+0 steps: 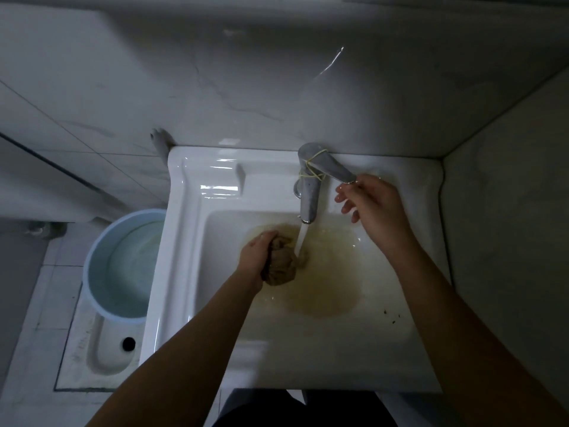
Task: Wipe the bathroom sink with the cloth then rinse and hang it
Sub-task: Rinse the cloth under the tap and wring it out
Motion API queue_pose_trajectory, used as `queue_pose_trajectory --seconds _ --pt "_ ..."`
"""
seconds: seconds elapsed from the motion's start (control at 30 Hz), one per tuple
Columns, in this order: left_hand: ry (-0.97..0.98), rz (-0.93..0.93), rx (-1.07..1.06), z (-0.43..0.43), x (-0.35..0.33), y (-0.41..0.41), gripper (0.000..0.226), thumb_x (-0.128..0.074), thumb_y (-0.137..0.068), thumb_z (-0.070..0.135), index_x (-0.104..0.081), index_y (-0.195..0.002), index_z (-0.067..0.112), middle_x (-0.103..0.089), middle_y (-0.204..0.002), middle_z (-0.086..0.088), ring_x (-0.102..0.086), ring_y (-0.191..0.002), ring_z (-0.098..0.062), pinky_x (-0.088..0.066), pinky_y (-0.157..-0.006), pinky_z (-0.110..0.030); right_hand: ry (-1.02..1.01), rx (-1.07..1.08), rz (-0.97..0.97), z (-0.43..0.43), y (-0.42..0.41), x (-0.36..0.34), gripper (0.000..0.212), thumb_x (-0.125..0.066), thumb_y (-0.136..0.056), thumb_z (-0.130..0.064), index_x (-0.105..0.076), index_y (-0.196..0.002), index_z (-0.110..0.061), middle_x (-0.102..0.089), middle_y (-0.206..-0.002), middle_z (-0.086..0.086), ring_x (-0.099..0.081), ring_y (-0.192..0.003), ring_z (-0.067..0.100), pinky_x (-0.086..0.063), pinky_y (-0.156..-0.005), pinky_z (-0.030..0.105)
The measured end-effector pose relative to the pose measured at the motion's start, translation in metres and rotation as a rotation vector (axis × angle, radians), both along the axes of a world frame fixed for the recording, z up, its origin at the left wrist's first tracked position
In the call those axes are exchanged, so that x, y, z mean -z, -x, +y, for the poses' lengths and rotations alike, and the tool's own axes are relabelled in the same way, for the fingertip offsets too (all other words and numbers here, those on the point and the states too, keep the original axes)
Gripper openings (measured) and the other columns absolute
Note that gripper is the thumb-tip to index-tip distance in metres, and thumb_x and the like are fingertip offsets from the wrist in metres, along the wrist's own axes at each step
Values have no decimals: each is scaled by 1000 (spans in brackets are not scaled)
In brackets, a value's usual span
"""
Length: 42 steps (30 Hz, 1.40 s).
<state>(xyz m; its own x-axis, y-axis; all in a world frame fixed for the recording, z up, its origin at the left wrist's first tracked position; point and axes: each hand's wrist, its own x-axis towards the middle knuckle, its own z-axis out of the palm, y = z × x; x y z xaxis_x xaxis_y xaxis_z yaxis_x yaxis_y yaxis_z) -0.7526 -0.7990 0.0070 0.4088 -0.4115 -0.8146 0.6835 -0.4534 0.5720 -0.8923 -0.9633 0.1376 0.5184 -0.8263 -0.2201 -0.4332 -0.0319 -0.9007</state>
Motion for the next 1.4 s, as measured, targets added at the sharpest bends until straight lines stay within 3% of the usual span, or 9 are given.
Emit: queue_pose_trajectory --seconds 0.17,0.47,0.67,0.8,0.9,0.97,1.07,1.23,1.4 --pt "81 22 2 21 -12 -7 57 -72 -72 54 -74 -105 7 -66 -78 -14 -63 -69 -34 -52 -64 -37 -10 18 -48 0 -6 -8 28 -50 -95 -27 -67 -77 -13 -70 -70 0 -58 -58 15 -43 -56 29" --pt "171 41 -33 31 -44 4 35 -64 -88 44 -73 -90 11 -59 -62 -8 -56 -54 -27 -45 -61 -31 -135 98 -43 13 15 22 33 -53 -95 -26 -64 -71 -6 -61 -62 4 -51 -53 14 -40 -56 33" --pt "173 120 -75 31 -59 17 50 -60 -91 49 -76 -110 5 -69 -90 -16 -66 -85 -32 -53 -81 -40 -270 151 -17 33 20 37 43 -52 -101 -39 -65 -76 -7 -66 -68 9 -58 -55 19 -47 -51 29" --pt "200 200 -39 26 -75 30 58 -59 -91 56 -72 -114 4 -73 -100 -19 -70 -93 -31 -58 -87 -40 -705 71 101 83 25 66 48 -50 -97 -55 -72 -105 -13 -74 -99 9 -71 -89 25 -59 -79 48" --pt "200 180 9 21 -83 41 54 -59 -91 53 -75 -113 7 -75 -112 -16 -72 -102 -29 -55 -99 -42 -1194 17 -65 109 19 68 60 -42 -95 -66 -69 -123 -22 -72 -122 5 -68 -113 27 -52 -99 49" --pt "148 38 58 19 -85 45 38 -62 -90 45 -78 -97 11 -78 -95 -10 -73 -91 -26 -58 -84 -38 -1298 61 -179 111 15 63 57 -42 -98 -59 -69 -123 -16 -71 -123 7 -70 -108 27 -51 -96 46" --pt "132 -257 156 18 -89 44 20 -66 -92 27 -67 -80 12 -67 -71 -2 -62 -72 -17 -50 -61 -24 -1230 48 -172 103 13 58 54 -42 -100 -54 -68 -122 -12 -72 -120 12 -72 -103 28 -57 -87 41" --pt "234 -630 411 22 -85 40 8 -66 -87 22 -62 -92 20 -69 -90 -13 -65 -76 -22 -57 -72 -41 -1045 -50 -129 82 10 54 30 -46 -103 -29 -72 -108 -13 -75 -106 9 -73 -88 19 -54 -88 38" --pt "148 -384 707 23 -93 18 68 -75 -83 4 -44 -141 17 -62 -114 1 -63 -93 -7 -54 -75 -18 -656 -193 -14 68 12 53 26 -67 -85 -7 -71 -111 -8 -76 -103 11 -71 -100 29 -59 -88 47"
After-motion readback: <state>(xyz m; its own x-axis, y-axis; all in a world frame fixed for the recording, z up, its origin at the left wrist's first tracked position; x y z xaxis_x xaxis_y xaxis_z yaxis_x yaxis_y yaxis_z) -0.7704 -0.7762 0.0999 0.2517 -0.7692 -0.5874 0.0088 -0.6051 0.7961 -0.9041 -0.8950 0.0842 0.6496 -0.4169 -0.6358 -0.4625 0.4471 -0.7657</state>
